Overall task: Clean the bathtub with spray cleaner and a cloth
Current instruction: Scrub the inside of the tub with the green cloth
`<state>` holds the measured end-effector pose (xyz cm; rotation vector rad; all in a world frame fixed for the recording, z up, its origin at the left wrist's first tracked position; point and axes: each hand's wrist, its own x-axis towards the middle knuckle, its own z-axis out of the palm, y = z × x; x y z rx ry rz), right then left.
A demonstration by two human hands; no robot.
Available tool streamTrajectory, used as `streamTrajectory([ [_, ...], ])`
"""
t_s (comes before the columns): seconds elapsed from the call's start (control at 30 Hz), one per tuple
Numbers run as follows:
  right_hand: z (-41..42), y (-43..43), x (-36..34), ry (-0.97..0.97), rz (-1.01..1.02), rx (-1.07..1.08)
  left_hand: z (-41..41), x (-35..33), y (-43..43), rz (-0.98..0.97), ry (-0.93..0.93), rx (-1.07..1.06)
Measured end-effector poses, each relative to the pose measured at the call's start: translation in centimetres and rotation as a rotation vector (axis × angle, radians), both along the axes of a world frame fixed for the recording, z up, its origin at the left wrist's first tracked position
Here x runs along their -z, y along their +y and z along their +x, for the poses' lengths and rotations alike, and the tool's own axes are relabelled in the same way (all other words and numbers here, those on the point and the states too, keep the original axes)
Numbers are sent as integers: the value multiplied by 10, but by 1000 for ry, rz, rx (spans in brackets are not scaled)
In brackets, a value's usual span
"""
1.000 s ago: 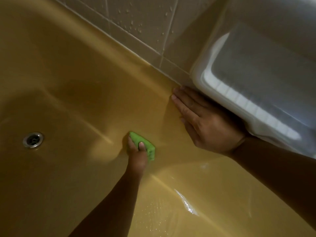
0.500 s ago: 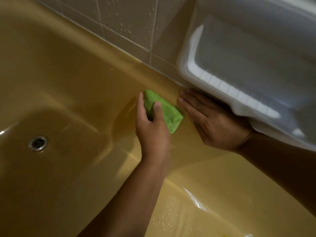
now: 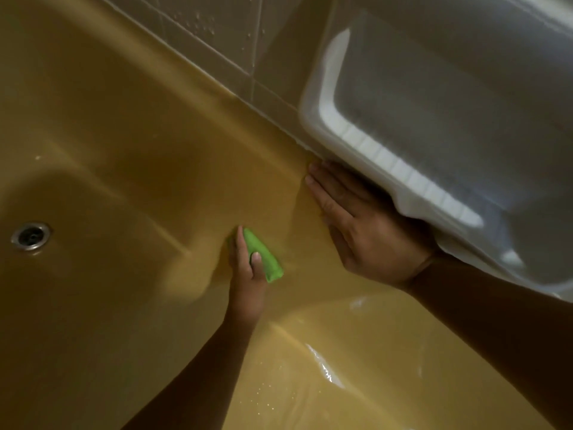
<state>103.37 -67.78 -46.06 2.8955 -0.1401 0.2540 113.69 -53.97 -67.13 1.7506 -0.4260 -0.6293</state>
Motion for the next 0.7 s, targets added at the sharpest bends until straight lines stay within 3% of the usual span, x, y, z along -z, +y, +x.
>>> streamTrajectory([
  [0.13,1,-1,1,10,-22,-4,-11,39,-2,117,292,-89],
  [0.27,1,-4,3,3,-5,-9,-29,-11,-16,-25,489,-239],
  [0.53,-54,-1,-4,-29,-41,-6,-43,-150,-25,-440,286,-130],
  [0.7,-64,-1,-4,-26,-13,10,-50,-154,-23,-352,54,-73],
])
